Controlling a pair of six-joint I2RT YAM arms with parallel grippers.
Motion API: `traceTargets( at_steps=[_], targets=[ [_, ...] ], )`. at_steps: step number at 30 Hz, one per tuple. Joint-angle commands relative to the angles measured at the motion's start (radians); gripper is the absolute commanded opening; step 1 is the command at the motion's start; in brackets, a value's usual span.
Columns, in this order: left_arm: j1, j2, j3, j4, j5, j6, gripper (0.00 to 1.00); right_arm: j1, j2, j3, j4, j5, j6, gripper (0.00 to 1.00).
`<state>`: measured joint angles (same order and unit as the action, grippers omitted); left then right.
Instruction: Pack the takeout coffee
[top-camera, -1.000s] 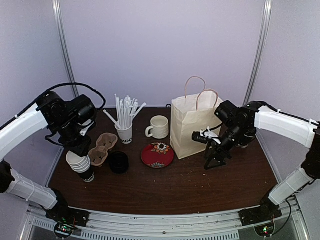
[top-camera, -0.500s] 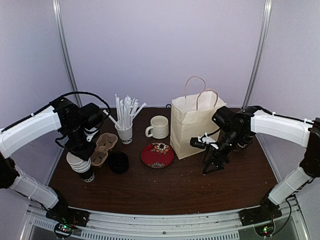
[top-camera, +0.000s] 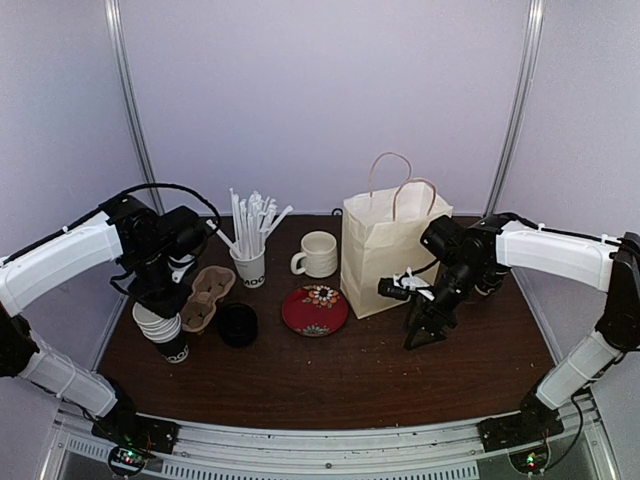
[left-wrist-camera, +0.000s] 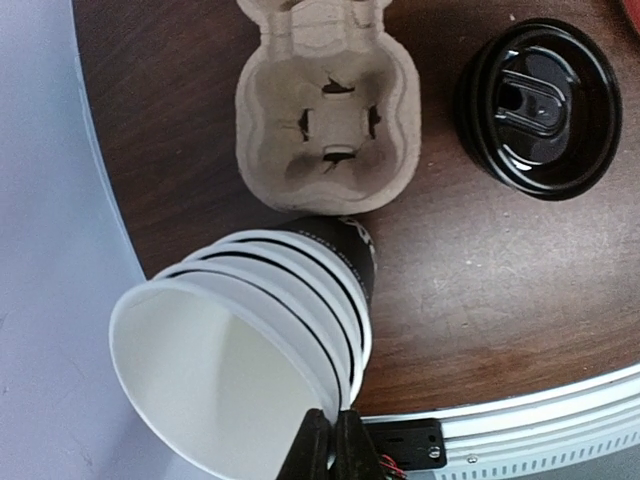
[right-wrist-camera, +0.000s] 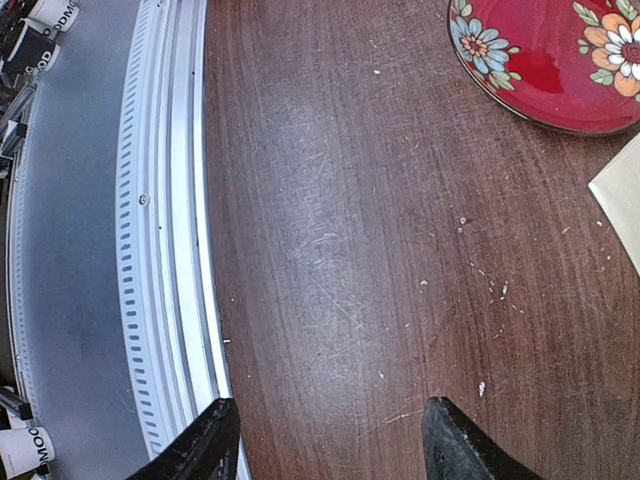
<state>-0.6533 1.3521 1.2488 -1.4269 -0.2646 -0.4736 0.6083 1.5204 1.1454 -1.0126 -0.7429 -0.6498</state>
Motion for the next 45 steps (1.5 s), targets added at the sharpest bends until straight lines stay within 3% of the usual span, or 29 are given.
traceTargets(
  at_steps=[1,4,12,20,25,29,32,34,37,40,41,43,44,45],
  targets=[
    [0.021,0.004,0.052,-0.063,-0.161,-0.012,0.0,0.008,0.009,0.005,0.01,0.015,0.001,0.65],
    [0.05,0.032,0.102,-0.049,-0.221,0.009,0.0,0.01,0.021,0.017,0.001,0.017,0.001,0.65],
    [0.214,0.105,0.163,0.064,-0.195,0.145,0.0,0.014,0.009,0.005,0.003,0.029,0.003,0.64],
    [0.247,0.191,0.195,0.051,-0.21,0.183,0.0,0.015,0.01,0.003,0.001,0.043,0.004,0.64],
    [0.251,0.119,0.17,0.079,0.073,0.179,0.0,0.015,0.019,0.007,-0.002,0.039,0.003,0.64],
    [0.255,0.1,0.184,-0.024,-0.099,0.14,0.0,0.014,0.024,0.013,-0.006,0.037,0.002,0.64],
    [0.27,0.056,0.175,0.014,0.036,0.153,0.0,0.015,0.024,0.011,-0.006,0.037,0.003,0.64],
    [0.27,0.079,0.201,-0.055,-0.128,0.126,0.0,0.015,0.026,0.014,-0.007,0.033,0.004,0.64],
    [0.271,0.081,0.215,-0.063,-0.028,0.141,0.0,0.015,0.027,0.019,-0.008,0.031,0.004,0.64],
    [0.257,0.107,0.24,-0.13,-0.221,0.099,0.0,0.016,0.025,0.016,-0.009,0.033,0.004,0.64],
    [0.259,0.12,0.257,-0.128,-0.118,0.123,0.0,0.015,0.022,0.015,-0.009,0.034,0.003,0.64],
    [0.252,0.056,0.226,0.028,0.224,0.144,0.0,0.016,0.018,0.014,-0.008,0.038,0.004,0.64],
    [0.223,0.05,0.228,0.043,0.166,0.124,0.0,0.016,0.017,0.013,-0.008,0.04,0.004,0.63],
    [0.197,0.081,0.264,-0.028,-0.005,0.108,0.0,0.015,0.016,0.013,-0.009,0.041,0.004,0.64]
  ],
)
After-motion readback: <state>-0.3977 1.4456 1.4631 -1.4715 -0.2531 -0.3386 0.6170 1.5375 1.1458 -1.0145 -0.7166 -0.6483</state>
